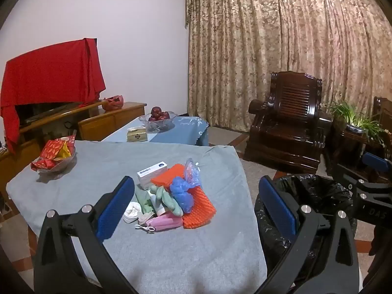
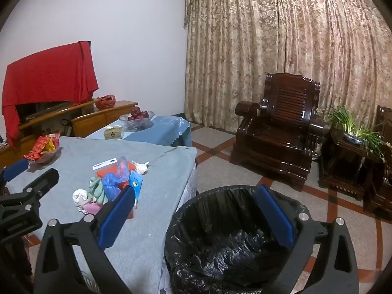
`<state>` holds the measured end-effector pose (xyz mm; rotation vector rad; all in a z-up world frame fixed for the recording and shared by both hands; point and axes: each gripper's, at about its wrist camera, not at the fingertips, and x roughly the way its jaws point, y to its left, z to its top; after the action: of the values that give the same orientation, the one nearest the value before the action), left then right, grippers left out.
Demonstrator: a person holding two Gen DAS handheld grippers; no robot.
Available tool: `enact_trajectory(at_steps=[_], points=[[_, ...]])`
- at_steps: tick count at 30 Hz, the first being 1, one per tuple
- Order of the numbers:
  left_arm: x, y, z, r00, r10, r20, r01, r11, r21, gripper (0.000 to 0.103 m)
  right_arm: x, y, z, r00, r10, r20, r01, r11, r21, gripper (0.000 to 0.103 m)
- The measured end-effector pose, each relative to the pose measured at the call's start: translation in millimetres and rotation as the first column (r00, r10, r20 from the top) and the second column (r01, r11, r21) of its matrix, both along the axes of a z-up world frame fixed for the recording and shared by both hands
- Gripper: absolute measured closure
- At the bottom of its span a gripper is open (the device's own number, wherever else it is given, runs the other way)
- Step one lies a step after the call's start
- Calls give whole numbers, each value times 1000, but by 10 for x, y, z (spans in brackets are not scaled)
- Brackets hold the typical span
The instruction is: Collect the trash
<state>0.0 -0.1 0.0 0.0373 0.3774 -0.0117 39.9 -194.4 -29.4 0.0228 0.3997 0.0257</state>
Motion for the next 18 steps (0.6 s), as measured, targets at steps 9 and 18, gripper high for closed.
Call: enact_trajectory(at_steps=[9,18], points=[[3,0,-1,1000,2,-3,-2,1000,-2,5,-1,3,-6,1000,0,2,0,1000,-1,6],[2,-1,-1,1000,4,-3,-4,1000,-2,5,0,5,-11,1000,2,-1,-2,1000,-1,6]])
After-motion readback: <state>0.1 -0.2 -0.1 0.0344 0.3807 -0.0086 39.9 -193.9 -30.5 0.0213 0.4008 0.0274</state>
